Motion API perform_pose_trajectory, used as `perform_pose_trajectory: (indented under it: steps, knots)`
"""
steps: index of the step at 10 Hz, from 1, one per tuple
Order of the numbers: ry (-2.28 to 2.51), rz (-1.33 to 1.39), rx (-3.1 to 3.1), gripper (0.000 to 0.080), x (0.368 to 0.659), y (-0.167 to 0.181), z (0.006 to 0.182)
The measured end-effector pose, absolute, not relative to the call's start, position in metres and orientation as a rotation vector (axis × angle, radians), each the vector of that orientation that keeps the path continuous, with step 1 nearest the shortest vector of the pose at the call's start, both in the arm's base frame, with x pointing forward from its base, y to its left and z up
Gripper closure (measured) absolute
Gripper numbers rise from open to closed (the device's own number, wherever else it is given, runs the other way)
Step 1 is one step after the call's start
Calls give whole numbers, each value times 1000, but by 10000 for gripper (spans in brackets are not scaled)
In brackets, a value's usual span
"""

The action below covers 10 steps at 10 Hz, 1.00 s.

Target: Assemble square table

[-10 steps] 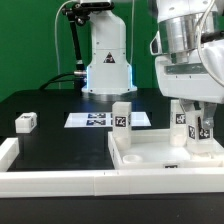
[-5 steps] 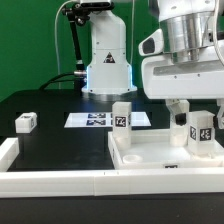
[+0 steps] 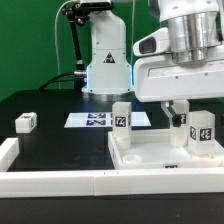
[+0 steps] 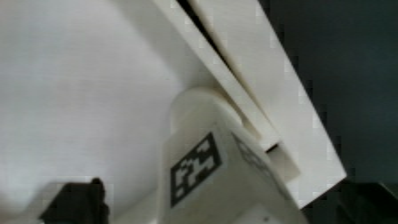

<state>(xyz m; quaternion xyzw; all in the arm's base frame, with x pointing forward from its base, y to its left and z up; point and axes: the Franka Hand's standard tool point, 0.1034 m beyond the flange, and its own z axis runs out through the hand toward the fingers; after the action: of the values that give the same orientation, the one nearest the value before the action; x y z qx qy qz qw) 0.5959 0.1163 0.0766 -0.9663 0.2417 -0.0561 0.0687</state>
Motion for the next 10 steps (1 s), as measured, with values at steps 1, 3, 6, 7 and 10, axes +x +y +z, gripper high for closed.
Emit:
perform_pose_trajectory:
  steps: [1,3,6,7,10]
  knots:
    - [547,-188,-2968,150,598,116,78]
    - [325,-197,-3022,150,600,118,80]
    - [10,-213,-3060,150,601,114,79]
    - [-85,-217,-3065,150,602,113,79]
    - [-129,-218,-3065,424,602,113,79]
